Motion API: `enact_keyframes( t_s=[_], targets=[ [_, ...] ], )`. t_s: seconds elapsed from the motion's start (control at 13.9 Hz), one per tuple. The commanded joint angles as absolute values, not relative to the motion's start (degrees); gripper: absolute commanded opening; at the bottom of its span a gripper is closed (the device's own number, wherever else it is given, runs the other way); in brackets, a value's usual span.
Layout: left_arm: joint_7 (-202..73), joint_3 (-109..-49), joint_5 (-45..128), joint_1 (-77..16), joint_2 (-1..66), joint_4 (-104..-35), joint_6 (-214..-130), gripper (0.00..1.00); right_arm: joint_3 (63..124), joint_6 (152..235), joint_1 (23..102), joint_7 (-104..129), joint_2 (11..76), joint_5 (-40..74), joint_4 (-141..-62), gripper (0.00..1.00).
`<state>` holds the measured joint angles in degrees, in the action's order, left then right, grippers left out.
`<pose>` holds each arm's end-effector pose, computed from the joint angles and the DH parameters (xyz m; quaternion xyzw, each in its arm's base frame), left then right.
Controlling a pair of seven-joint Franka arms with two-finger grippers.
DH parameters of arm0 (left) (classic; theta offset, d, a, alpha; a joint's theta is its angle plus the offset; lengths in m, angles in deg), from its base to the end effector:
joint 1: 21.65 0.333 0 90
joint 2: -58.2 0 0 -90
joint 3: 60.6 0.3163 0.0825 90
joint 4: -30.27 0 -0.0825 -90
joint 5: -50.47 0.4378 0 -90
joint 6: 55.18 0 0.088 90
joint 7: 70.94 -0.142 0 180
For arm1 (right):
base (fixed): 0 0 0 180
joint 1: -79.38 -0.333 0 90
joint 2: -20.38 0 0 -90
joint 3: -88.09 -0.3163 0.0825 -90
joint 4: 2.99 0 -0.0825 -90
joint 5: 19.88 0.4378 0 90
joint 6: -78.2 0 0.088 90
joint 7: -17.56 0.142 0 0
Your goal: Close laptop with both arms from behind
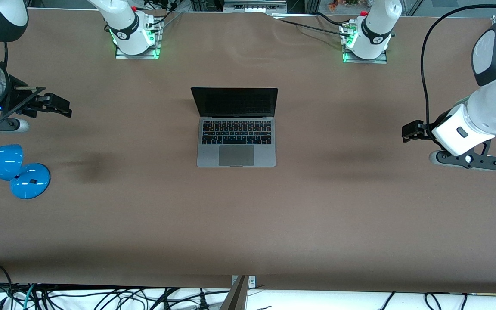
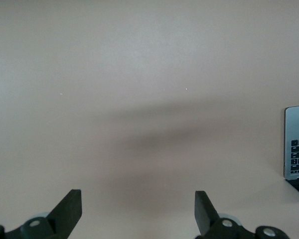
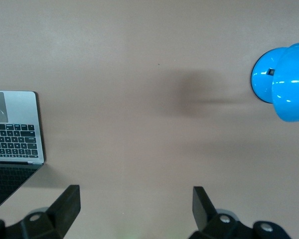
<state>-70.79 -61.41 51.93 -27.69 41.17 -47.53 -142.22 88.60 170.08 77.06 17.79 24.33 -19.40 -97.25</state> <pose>0.6784 -0.0766 0.5040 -0.9959 0.0583 0.0671 0.0148 0.6206 0.0209 0.5112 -0.9984 -0.0134 0.0553 0.0029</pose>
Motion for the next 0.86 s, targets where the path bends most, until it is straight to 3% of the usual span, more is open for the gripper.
enact_keyframes(
  t_s=[0.0, 0.43, 0.79],
  targets=[
    [-71.90, -61.48, 53.02, -27.98, 40.44, -45.58, -141.31, 1.00, 88.18, 170.39, 77.54, 18.43, 23.37, -18.66, -97.65, 1.00],
    [-71.90, -61.56, 53.19, -27.81, 40.88, -45.93, -141.31, 1.00, 88.18, 170.13, 77.54, 17.92, 23.46, -18.74, -97.64, 1.00],
    [-72.25, -61.48, 53.19, -26.05, 46.76, -48.83, -139.20, 1.00, 88.09, 170.04, 77.54, 18.26, 23.46, -18.48, -97.47, 1.00]
  ],
)
